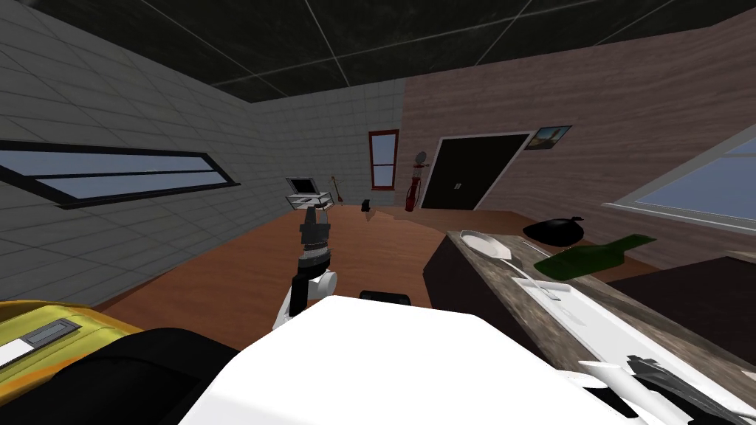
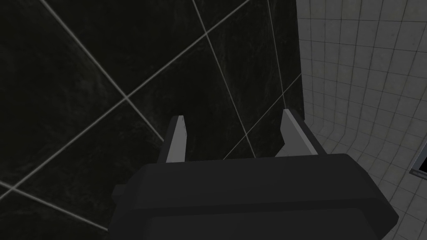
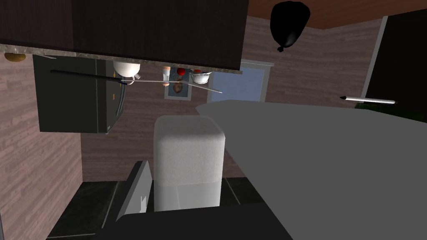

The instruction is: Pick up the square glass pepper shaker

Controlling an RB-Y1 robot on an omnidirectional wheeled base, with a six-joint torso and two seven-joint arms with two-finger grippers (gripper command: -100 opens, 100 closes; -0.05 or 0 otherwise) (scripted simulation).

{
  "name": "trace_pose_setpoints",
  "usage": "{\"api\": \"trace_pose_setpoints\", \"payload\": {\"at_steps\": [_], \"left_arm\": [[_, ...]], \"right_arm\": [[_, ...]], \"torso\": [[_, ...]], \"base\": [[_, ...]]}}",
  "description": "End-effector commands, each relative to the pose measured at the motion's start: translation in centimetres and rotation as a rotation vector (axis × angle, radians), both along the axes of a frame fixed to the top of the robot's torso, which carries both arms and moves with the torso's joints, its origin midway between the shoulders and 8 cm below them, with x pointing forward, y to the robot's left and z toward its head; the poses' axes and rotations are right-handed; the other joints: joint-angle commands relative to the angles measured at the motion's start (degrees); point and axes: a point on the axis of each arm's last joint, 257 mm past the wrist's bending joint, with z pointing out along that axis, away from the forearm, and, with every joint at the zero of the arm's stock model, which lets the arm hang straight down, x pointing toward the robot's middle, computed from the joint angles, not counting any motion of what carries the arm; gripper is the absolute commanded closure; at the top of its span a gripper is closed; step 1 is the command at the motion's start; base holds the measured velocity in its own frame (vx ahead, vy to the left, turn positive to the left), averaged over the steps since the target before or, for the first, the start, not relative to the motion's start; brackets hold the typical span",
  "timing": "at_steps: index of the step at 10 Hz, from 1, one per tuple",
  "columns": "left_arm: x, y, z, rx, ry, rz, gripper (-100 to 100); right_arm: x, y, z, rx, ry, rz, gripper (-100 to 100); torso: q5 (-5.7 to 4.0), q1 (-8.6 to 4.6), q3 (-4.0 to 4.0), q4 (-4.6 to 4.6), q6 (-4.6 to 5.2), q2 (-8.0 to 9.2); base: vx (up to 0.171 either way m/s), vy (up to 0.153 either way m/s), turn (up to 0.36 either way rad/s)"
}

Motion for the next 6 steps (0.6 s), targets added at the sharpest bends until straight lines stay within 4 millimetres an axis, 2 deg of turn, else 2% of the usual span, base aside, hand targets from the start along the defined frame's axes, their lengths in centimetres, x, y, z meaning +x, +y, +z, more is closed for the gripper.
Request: {"api": "trace_pose_setpoints", "payload": {"at_steps": [1,2,3,4,6], "left_arm": [[0.0,0.0,0.0,0.0,0.0,0.0,0],[0.0,0.0,0.0,0.0,0.0,0.0,0],[0.0,0.0,0.0,0.0,0.0,0.0,0],[0.0,0.0,0.0,0.0,0.0,0.0,0],[0.0,0.0,0.0,0.0,0.0,0.0,0]], "right_arm": [[0.1,0.1,-0.1,0.006,-0.047,-0.009,-100],[0.1,0.1,-0.1,0.008,-0.06,-0.013,-100],[2.6,0.9,-0.3,0.014,-0.035,0.043,-100],[3.9,1.2,-0.4,0.017,-0.028,0.073,-100],[4.5,1.3,-0.4,0.016,-0.03,0.089,-100]], "torso": [[0.0,0.0,0.0,0.0,0.0,0.0],[0.0,0.0,0.0,0.0,0.0,0.01],[0.0,0.0,0.01,0.0,0.01,0.01],[-0.05,-0.21,-0.06,-0.03,0.12,-0.09],[-0.07,-0.19,-0.08,-0.04,0.03,-0.12]], "base": [[0.0,0.0,0.0],[0.0,0.0,0.0],[0.045,-0.064,-0.367],[0.06,-0.075,-0.426],[0.031,-0.014,-0.024]]}}
